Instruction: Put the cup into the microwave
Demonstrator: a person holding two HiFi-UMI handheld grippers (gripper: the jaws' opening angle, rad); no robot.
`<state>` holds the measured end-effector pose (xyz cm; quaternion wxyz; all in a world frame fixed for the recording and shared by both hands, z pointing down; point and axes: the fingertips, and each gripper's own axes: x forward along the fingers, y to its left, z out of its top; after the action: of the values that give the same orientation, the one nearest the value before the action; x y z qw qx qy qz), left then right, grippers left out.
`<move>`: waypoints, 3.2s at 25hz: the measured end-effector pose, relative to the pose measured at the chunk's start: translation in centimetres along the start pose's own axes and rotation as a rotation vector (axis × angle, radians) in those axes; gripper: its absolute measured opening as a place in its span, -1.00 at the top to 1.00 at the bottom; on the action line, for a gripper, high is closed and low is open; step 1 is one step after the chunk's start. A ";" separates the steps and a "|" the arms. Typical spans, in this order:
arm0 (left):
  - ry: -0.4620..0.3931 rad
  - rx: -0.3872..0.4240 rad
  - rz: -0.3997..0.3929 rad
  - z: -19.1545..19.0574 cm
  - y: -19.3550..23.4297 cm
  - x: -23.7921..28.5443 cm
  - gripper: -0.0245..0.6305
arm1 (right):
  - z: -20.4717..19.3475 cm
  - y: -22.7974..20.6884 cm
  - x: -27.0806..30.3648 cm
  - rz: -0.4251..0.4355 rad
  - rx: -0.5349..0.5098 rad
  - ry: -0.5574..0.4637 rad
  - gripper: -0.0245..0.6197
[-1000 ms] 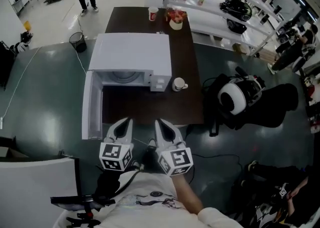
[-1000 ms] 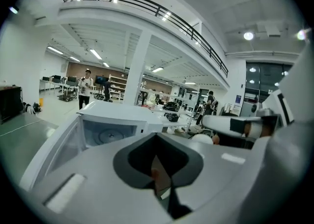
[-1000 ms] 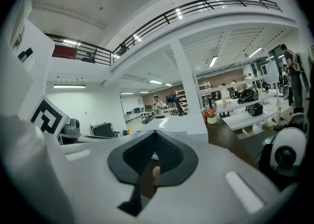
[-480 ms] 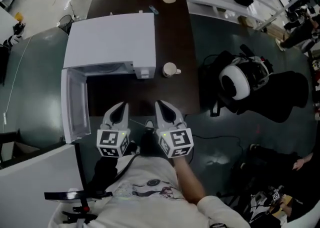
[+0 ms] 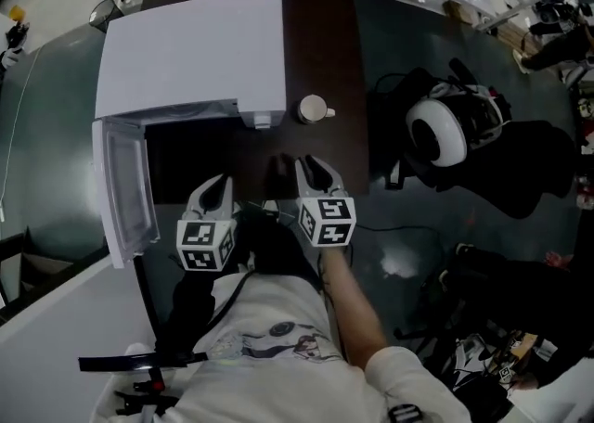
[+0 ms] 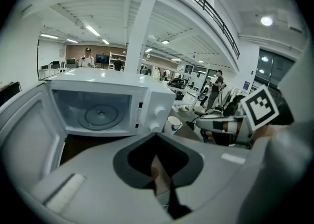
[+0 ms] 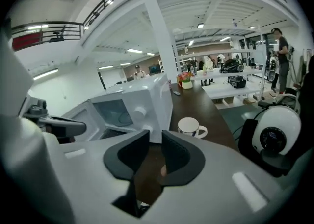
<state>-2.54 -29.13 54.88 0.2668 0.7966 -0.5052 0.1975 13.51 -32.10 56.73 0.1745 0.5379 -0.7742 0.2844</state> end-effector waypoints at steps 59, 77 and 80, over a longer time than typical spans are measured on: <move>0.300 -0.100 0.016 -9.3 4.6 5.0 0.93 | -2.3 -11.0 13.4 -0.238 -0.055 0.009 -0.30; 0.212 -0.144 0.029 -7.8 5.8 3.4 0.93 | -4.0 -2.0 5.7 -0.149 -0.113 0.028 -0.30; 0.214 -0.168 0.045 -8.1 6.3 3.0 0.93 | -4.6 0.6 5.7 -0.109 -0.133 0.042 -0.30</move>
<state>-7.42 -28.39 64.38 0.3806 0.7343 -0.5062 0.2444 10.72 -33.21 63.44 0.2411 0.5603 -0.7571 0.2338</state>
